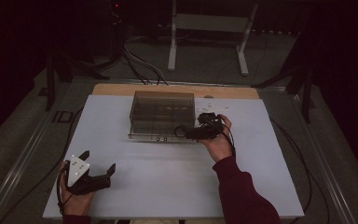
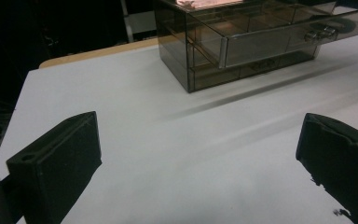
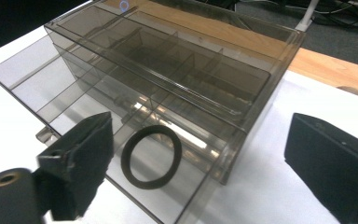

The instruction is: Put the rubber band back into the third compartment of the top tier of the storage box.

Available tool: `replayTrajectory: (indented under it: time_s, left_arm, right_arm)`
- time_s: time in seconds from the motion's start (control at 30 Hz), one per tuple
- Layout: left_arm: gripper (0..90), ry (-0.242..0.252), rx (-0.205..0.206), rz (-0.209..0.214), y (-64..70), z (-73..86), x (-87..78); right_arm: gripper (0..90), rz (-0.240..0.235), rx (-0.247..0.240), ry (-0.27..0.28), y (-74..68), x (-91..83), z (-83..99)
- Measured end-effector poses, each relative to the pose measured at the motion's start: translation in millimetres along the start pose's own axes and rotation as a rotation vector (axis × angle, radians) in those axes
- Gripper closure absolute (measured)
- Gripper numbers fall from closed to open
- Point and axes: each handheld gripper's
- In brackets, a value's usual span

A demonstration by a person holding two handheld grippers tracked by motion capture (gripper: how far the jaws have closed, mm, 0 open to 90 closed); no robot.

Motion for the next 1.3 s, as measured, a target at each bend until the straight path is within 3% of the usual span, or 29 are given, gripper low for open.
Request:
replayTrajectory:
  time_s: [0.13,0.4,0.93,1.3]
  left_arm:
    - [0.7,-0.003,-0.007,0.001,-0.9,0.1,-0.2]
    - [0.6,0.004,-0.014,0.004,-1.0,0.8,-0.6]
    - [0.5,0.009,-0.020,0.002,-0.9,1.7,-0.5]
    - [0.4,0.012,-0.029,-0.005,-1.7,2.1,-1.0]
  right_arm:
    - [0.5,0.019,-0.004,-0.001,4.5,-3.4,2.0]
    - [0.0,0.062,-0.010,0.004,14.8,-14.0,10.2]
    - [0.1,0.171,-0.092,0.002,33.3,-45.2,39.2]
    - [0.1,0.203,-0.065,0.009,46.3,-67.9,69.1]
Point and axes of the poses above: each handheld gripper's, and its own axes: x roughly forward along the jaws, z roughly out of its underside, y roughly to its right, and after that the axes turned 1 degree about x, right-handed
